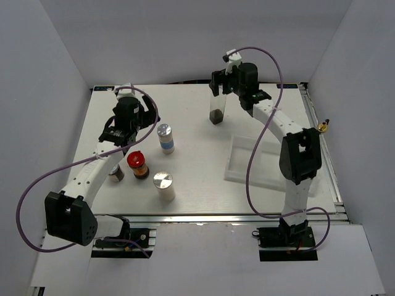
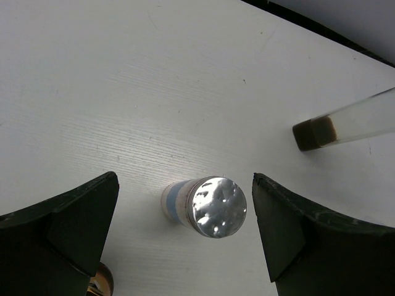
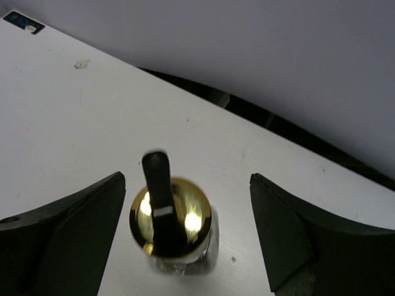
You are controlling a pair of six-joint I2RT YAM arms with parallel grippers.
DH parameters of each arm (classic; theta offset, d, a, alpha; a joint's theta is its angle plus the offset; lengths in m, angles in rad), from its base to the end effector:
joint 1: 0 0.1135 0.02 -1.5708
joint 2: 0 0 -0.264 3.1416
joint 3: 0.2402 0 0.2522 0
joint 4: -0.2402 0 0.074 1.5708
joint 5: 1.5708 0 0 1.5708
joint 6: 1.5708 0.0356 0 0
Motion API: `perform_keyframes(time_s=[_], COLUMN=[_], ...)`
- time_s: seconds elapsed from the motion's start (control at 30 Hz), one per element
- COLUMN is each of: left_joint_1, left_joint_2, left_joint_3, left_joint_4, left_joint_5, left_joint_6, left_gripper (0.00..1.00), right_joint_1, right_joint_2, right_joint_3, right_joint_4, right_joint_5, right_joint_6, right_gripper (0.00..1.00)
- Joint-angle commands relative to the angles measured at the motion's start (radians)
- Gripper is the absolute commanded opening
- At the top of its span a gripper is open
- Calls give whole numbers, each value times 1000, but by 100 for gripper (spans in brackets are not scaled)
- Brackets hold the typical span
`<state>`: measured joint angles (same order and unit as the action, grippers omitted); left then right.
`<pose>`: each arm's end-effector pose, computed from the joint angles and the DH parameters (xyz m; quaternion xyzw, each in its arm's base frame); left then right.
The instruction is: Organize the condiment bottles
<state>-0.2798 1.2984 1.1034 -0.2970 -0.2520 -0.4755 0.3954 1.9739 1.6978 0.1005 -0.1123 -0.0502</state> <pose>0.2874 -0.0734 0.3279 -0.1474 0.8408 -0.0877 0.5134 0.4445 0.1898 0.3282 -0.2042 0.7383 0.1525 0.6245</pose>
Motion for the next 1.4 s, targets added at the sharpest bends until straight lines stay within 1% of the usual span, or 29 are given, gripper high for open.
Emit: perform_keyframes(time_s=[0.0,0.07,0.1,0.17,0.2,0.23,0.3,0.4,0.47,0.5,0.53,0.57,0.6,0.73,0.77,0.87,0.9,0.93,0.97,1.03,1.07,1.13,1.17,1.2,1.23,1.27,1.33,1.37], left_joint_1=[-9,-10,-10,-10,-10,-10,-10,-10,-10,-10,-10,-10,-10,-10,-10,-10,-10,-10,-12,-10,-10,-10,-10,-10,-10,-10,-10,-10], left_joint_2=[-1,2,2,1,1,1,2,1,-4,-2,-1,1,2,-4,-5,-4,-1,4,7,22,25,32,33,33,35,38,41,45], left_joint_3=[38,39,42,41,36,36,39,38,39,38,42,46,47,49,47,44,44,44,42,46,47,42,41,41,41,42,52,56], left_joint_4=[-25,-25,-25,-19,-14,-11,-1,4,7,7,7,3,1,12,22,56,65,73,88,94,101,108,120,127,131,140,150,154], left_joint_5=[-18,-23,-24,-36,-41,-44,-41,-41,-47,-49,-47,-46,-47,-61,-58,-36,-29,-23,-3,14,25,30,31,45,54,60,74,79], left_joint_6=[26,32,34,35,35,34,34,41,43,41,40,43,43,48,46,51,51,49,51,54,55,54,55,55,57,61,58,60], left_gripper=[98,98,98,98,98,98,98,98,98,98,98,98,98,98,98,98,98,98,98,98,98,98,98,98,98,98,98,98], right_joint_1=[2,3,3,6,5,5,6,6,7,7,10,10,8,10,11,11,11,11,11,10,11,11,11,10,11,11,11,10], right_joint_2=[60,106,115,126,125,122,117,114,112,111,100,89,76,-18,-61,-168,-196,-223,-292,-378,-471,-562,-649,-690,-763,-799,-890,-921], right_joint_3=[118,172,184,195,192,188,174,166,166,168,171,172,169,181,190,201,204,210,186,120,46,-21,-55,-111,-131,-150,-194,-205], right_joint_4=[168,165,157,148,150,148,140,127,117,114,104,102,102,59,6,-82,-176,-227,-266,-320,-332,-384,-399,-418,-470,-498,-557,-620], right_joint_5=[-35,-41,-44,-23,-7,2,20,16,14,17,19,23,26,8,-10,-41,-44,-43,-32,-27,-17,17,72,104,152,224,284,337], right_joint_6=[26,30,36,27,26,21,19,15,16,18,21,21,23,30,32,36,27,23,18,21,27,45,73,88,98,114,136,165], right_gripper=[85,76,68,66,60,58,58,63,56,40,27,18,0,0,0,0,0,0,0,0,0,0,0,0,0,0,0,0])
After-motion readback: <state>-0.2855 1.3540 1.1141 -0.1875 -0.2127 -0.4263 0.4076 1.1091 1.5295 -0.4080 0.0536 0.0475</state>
